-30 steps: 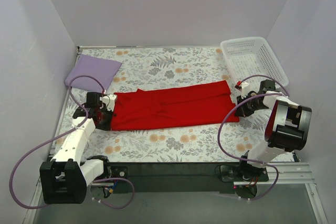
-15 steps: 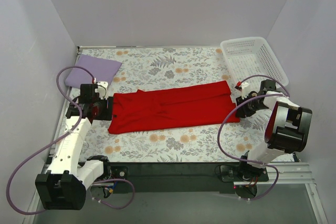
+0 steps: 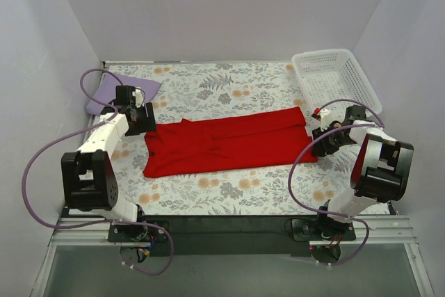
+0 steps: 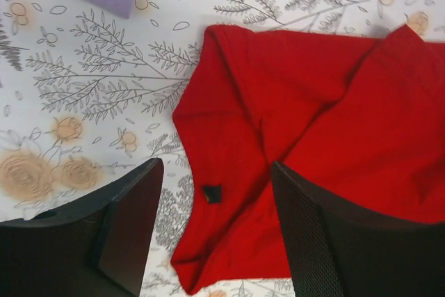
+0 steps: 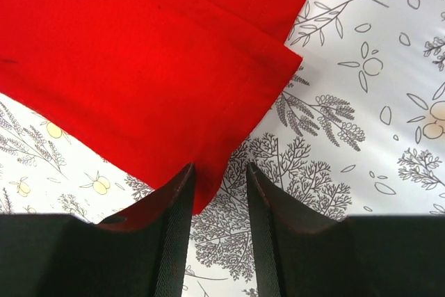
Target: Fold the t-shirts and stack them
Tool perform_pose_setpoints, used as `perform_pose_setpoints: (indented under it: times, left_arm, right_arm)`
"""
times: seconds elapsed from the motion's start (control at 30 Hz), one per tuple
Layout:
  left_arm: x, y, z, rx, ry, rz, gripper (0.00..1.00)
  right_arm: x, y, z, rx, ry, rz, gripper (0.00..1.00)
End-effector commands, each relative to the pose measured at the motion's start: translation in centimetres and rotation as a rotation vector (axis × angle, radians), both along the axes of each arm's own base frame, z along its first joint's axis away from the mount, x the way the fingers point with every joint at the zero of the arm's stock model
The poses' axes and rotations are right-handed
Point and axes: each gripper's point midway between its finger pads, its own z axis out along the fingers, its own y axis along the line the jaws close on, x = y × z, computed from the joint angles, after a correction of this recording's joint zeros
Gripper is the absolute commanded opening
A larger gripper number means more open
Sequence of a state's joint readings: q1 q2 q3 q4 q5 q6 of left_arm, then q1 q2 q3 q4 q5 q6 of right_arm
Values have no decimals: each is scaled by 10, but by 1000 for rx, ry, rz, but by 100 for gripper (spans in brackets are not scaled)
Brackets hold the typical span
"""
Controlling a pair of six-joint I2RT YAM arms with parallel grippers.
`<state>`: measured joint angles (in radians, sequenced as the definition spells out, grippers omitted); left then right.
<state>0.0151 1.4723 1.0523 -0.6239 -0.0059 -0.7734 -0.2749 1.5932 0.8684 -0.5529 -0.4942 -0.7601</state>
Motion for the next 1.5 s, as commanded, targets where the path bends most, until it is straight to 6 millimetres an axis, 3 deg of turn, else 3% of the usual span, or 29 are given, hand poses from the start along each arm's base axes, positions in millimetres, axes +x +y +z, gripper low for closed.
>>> perform_pose_setpoints:
  times: [0.0,0.03,0.23,0.53,0.67,0.7,0.77,0.8,0.87,1.1,1.27,1.3,1.47]
  left_arm:
    - [26,-3,0,-139,-72,75,61]
    - [23,1,-12,-157,-49,94,61]
    - [30,9,-29,-218,-52,127,59]
    - [36,-3,-67,-289,57,96,51]
    - [40,1,-74,-275,71,102,42]
    - [43,1,-75,-271,72,103,33]
    - [46,2,-75,-269,73,99,21]
    - [47,2,-77,-271,76,98,9]
    - [52,3,-74,-272,66,94,0]
    - [84,2,-53,-286,-2,64,0]
    - [121,2,-36,-293,-55,53,0]
    - [125,0,-43,-299,-41,51,0]
    - [162,-25,-42,-324,-62,-8,0]
  right_arm:
    - [6,3,5,33,-10,16,43]
    - [5,4,5,39,-6,21,43]
    - [4,6,2,47,-2,27,43]
    - [-1,7,-5,57,22,28,43]
    - [-1,7,-6,59,23,30,43]
    - [-2,7,-6,60,24,31,43]
    - [-4,7,-8,57,27,35,43]
    - [-4,6,-8,54,28,35,43]
    - [-6,6,-11,52,37,33,38]
    - [-10,-13,-19,24,63,-16,1]
    - [-17,-29,-20,1,59,-44,1]
    - [-22,-28,-21,5,70,-44,1]
    - [-42,-25,-23,-2,75,13,1]
